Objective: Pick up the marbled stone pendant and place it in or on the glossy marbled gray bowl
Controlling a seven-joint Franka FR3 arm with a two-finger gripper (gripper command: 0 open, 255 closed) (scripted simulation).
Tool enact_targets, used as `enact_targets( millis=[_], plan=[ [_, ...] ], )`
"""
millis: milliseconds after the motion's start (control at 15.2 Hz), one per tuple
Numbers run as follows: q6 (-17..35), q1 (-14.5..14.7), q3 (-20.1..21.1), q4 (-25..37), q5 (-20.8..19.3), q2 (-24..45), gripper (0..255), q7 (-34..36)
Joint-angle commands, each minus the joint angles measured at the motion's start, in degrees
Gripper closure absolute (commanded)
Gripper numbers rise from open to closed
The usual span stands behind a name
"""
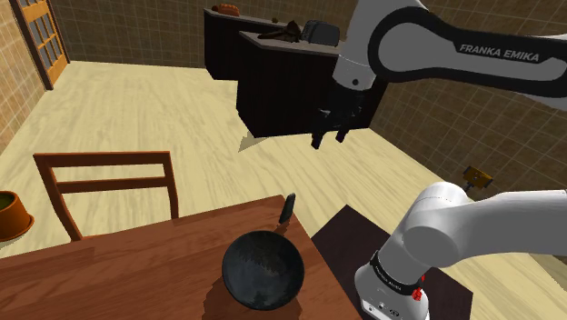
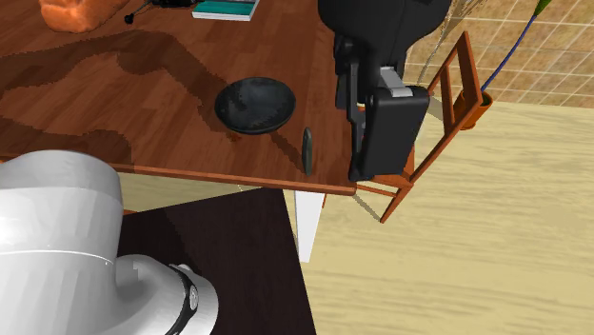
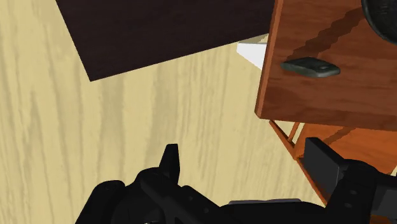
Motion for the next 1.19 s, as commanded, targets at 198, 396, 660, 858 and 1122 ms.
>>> enact_targets(
  millis=[198,396,660,858,1122],
  plan=[
    [5.5,1.7,5.9,-5.2,5.7,1.2,0,8.4],
    [9.1,2.9,9.6,-7.0,9.1,3.2,0,13.3],
    [13.6,4.1,14.0,-8.2,12.9,6.7,0,18.8],
    [16.2,4.3,14.6,-10.0,13.5,7.5,0,18.7],
    [20.3,4.5,15.6,-12.7,14.3,9.0,0,18.6]
  ],
)
